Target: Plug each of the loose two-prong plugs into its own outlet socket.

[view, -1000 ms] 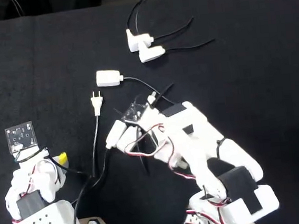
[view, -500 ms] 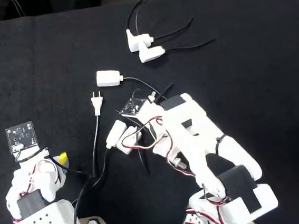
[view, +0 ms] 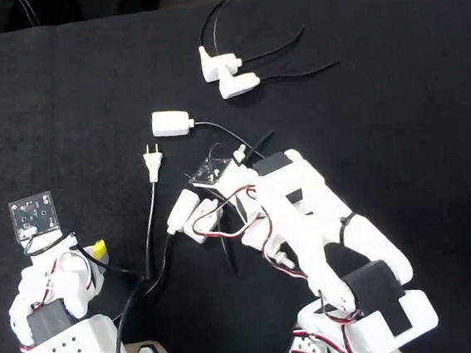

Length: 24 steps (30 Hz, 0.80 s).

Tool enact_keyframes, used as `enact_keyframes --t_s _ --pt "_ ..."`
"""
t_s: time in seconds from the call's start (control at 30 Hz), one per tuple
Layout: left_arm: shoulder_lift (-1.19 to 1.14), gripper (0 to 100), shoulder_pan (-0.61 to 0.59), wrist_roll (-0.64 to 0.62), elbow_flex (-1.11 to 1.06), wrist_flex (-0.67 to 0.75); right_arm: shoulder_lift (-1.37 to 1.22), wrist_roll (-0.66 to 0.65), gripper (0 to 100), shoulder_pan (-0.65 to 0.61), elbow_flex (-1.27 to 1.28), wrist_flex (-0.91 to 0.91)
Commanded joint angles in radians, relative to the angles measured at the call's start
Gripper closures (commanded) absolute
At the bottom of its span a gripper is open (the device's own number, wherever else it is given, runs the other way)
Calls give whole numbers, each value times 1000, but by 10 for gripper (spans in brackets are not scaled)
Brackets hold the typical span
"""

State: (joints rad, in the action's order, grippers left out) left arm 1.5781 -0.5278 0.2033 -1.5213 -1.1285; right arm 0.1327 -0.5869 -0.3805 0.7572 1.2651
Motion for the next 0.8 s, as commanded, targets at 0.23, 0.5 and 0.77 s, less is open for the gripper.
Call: enact_keyframes --t_s 0.23,0.5,0.77 --pt "6 712 -7 8 7 18 -2 12 898 12 4 12" --pt "6 712 -7 8 5 18 -1 12 837 12 1 78" --pt "6 712 -7 8 5 18 -2 9 877 12 2 52"
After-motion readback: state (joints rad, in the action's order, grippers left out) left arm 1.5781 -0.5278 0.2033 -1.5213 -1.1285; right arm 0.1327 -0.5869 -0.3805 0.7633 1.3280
